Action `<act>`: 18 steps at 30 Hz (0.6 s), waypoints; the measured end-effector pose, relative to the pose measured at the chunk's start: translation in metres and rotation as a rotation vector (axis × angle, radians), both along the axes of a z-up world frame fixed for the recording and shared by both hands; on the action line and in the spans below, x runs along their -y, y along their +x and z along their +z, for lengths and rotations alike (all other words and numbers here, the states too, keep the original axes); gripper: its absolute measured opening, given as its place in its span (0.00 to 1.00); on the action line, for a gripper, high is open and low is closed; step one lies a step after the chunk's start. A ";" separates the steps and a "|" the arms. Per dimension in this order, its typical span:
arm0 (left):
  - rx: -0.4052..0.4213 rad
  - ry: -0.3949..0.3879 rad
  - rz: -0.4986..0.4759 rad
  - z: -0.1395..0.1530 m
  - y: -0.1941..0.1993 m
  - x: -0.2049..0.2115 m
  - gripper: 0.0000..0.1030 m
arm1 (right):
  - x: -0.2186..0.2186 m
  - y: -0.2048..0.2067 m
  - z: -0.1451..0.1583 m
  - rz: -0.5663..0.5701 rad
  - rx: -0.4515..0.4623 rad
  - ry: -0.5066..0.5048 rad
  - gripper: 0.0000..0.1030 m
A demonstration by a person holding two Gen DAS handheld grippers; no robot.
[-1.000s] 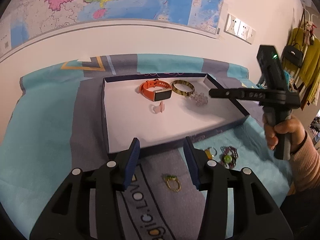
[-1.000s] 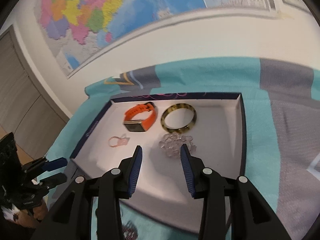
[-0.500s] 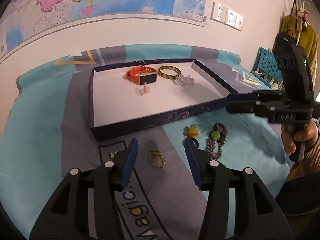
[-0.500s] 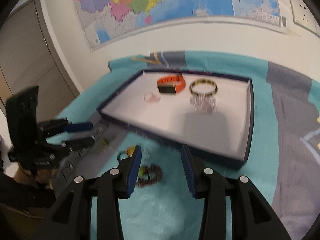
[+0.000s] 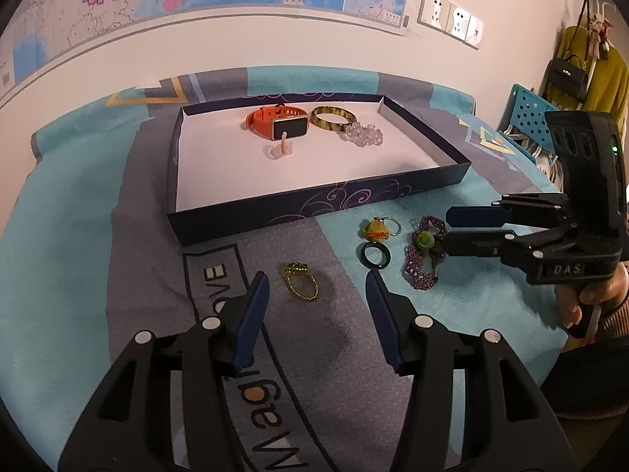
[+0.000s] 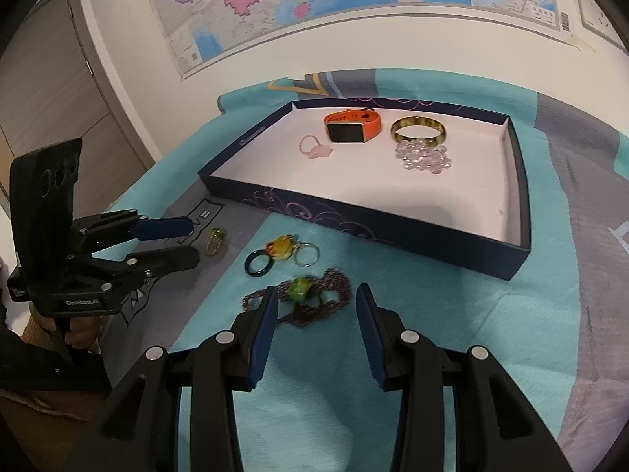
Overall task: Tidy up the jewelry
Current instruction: 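Withdraw both tools from the box toward the remaining jewelry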
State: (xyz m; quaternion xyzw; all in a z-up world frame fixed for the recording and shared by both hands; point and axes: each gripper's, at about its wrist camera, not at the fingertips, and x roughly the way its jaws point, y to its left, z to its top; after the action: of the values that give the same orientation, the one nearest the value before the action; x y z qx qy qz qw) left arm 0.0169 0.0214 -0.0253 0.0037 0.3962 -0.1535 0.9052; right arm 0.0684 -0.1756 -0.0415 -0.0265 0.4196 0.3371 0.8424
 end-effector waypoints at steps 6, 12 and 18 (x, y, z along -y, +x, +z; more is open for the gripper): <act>-0.009 -0.012 0.007 -0.002 0.001 -0.001 0.49 | -0.007 -0.004 0.002 0.008 0.021 -0.015 0.38; -0.016 -0.012 0.007 -0.004 0.002 0.000 0.49 | -0.016 -0.007 0.000 0.030 0.027 -0.011 0.38; -0.015 -0.011 0.001 -0.004 0.001 0.003 0.49 | -0.023 -0.005 -0.002 0.032 0.031 -0.022 0.34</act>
State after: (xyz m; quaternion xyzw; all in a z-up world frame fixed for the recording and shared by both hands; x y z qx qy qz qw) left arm 0.0178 0.0184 -0.0290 -0.0025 0.4020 -0.1555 0.9024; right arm 0.0630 -0.1524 -0.0431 -0.0474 0.4098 0.3455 0.8429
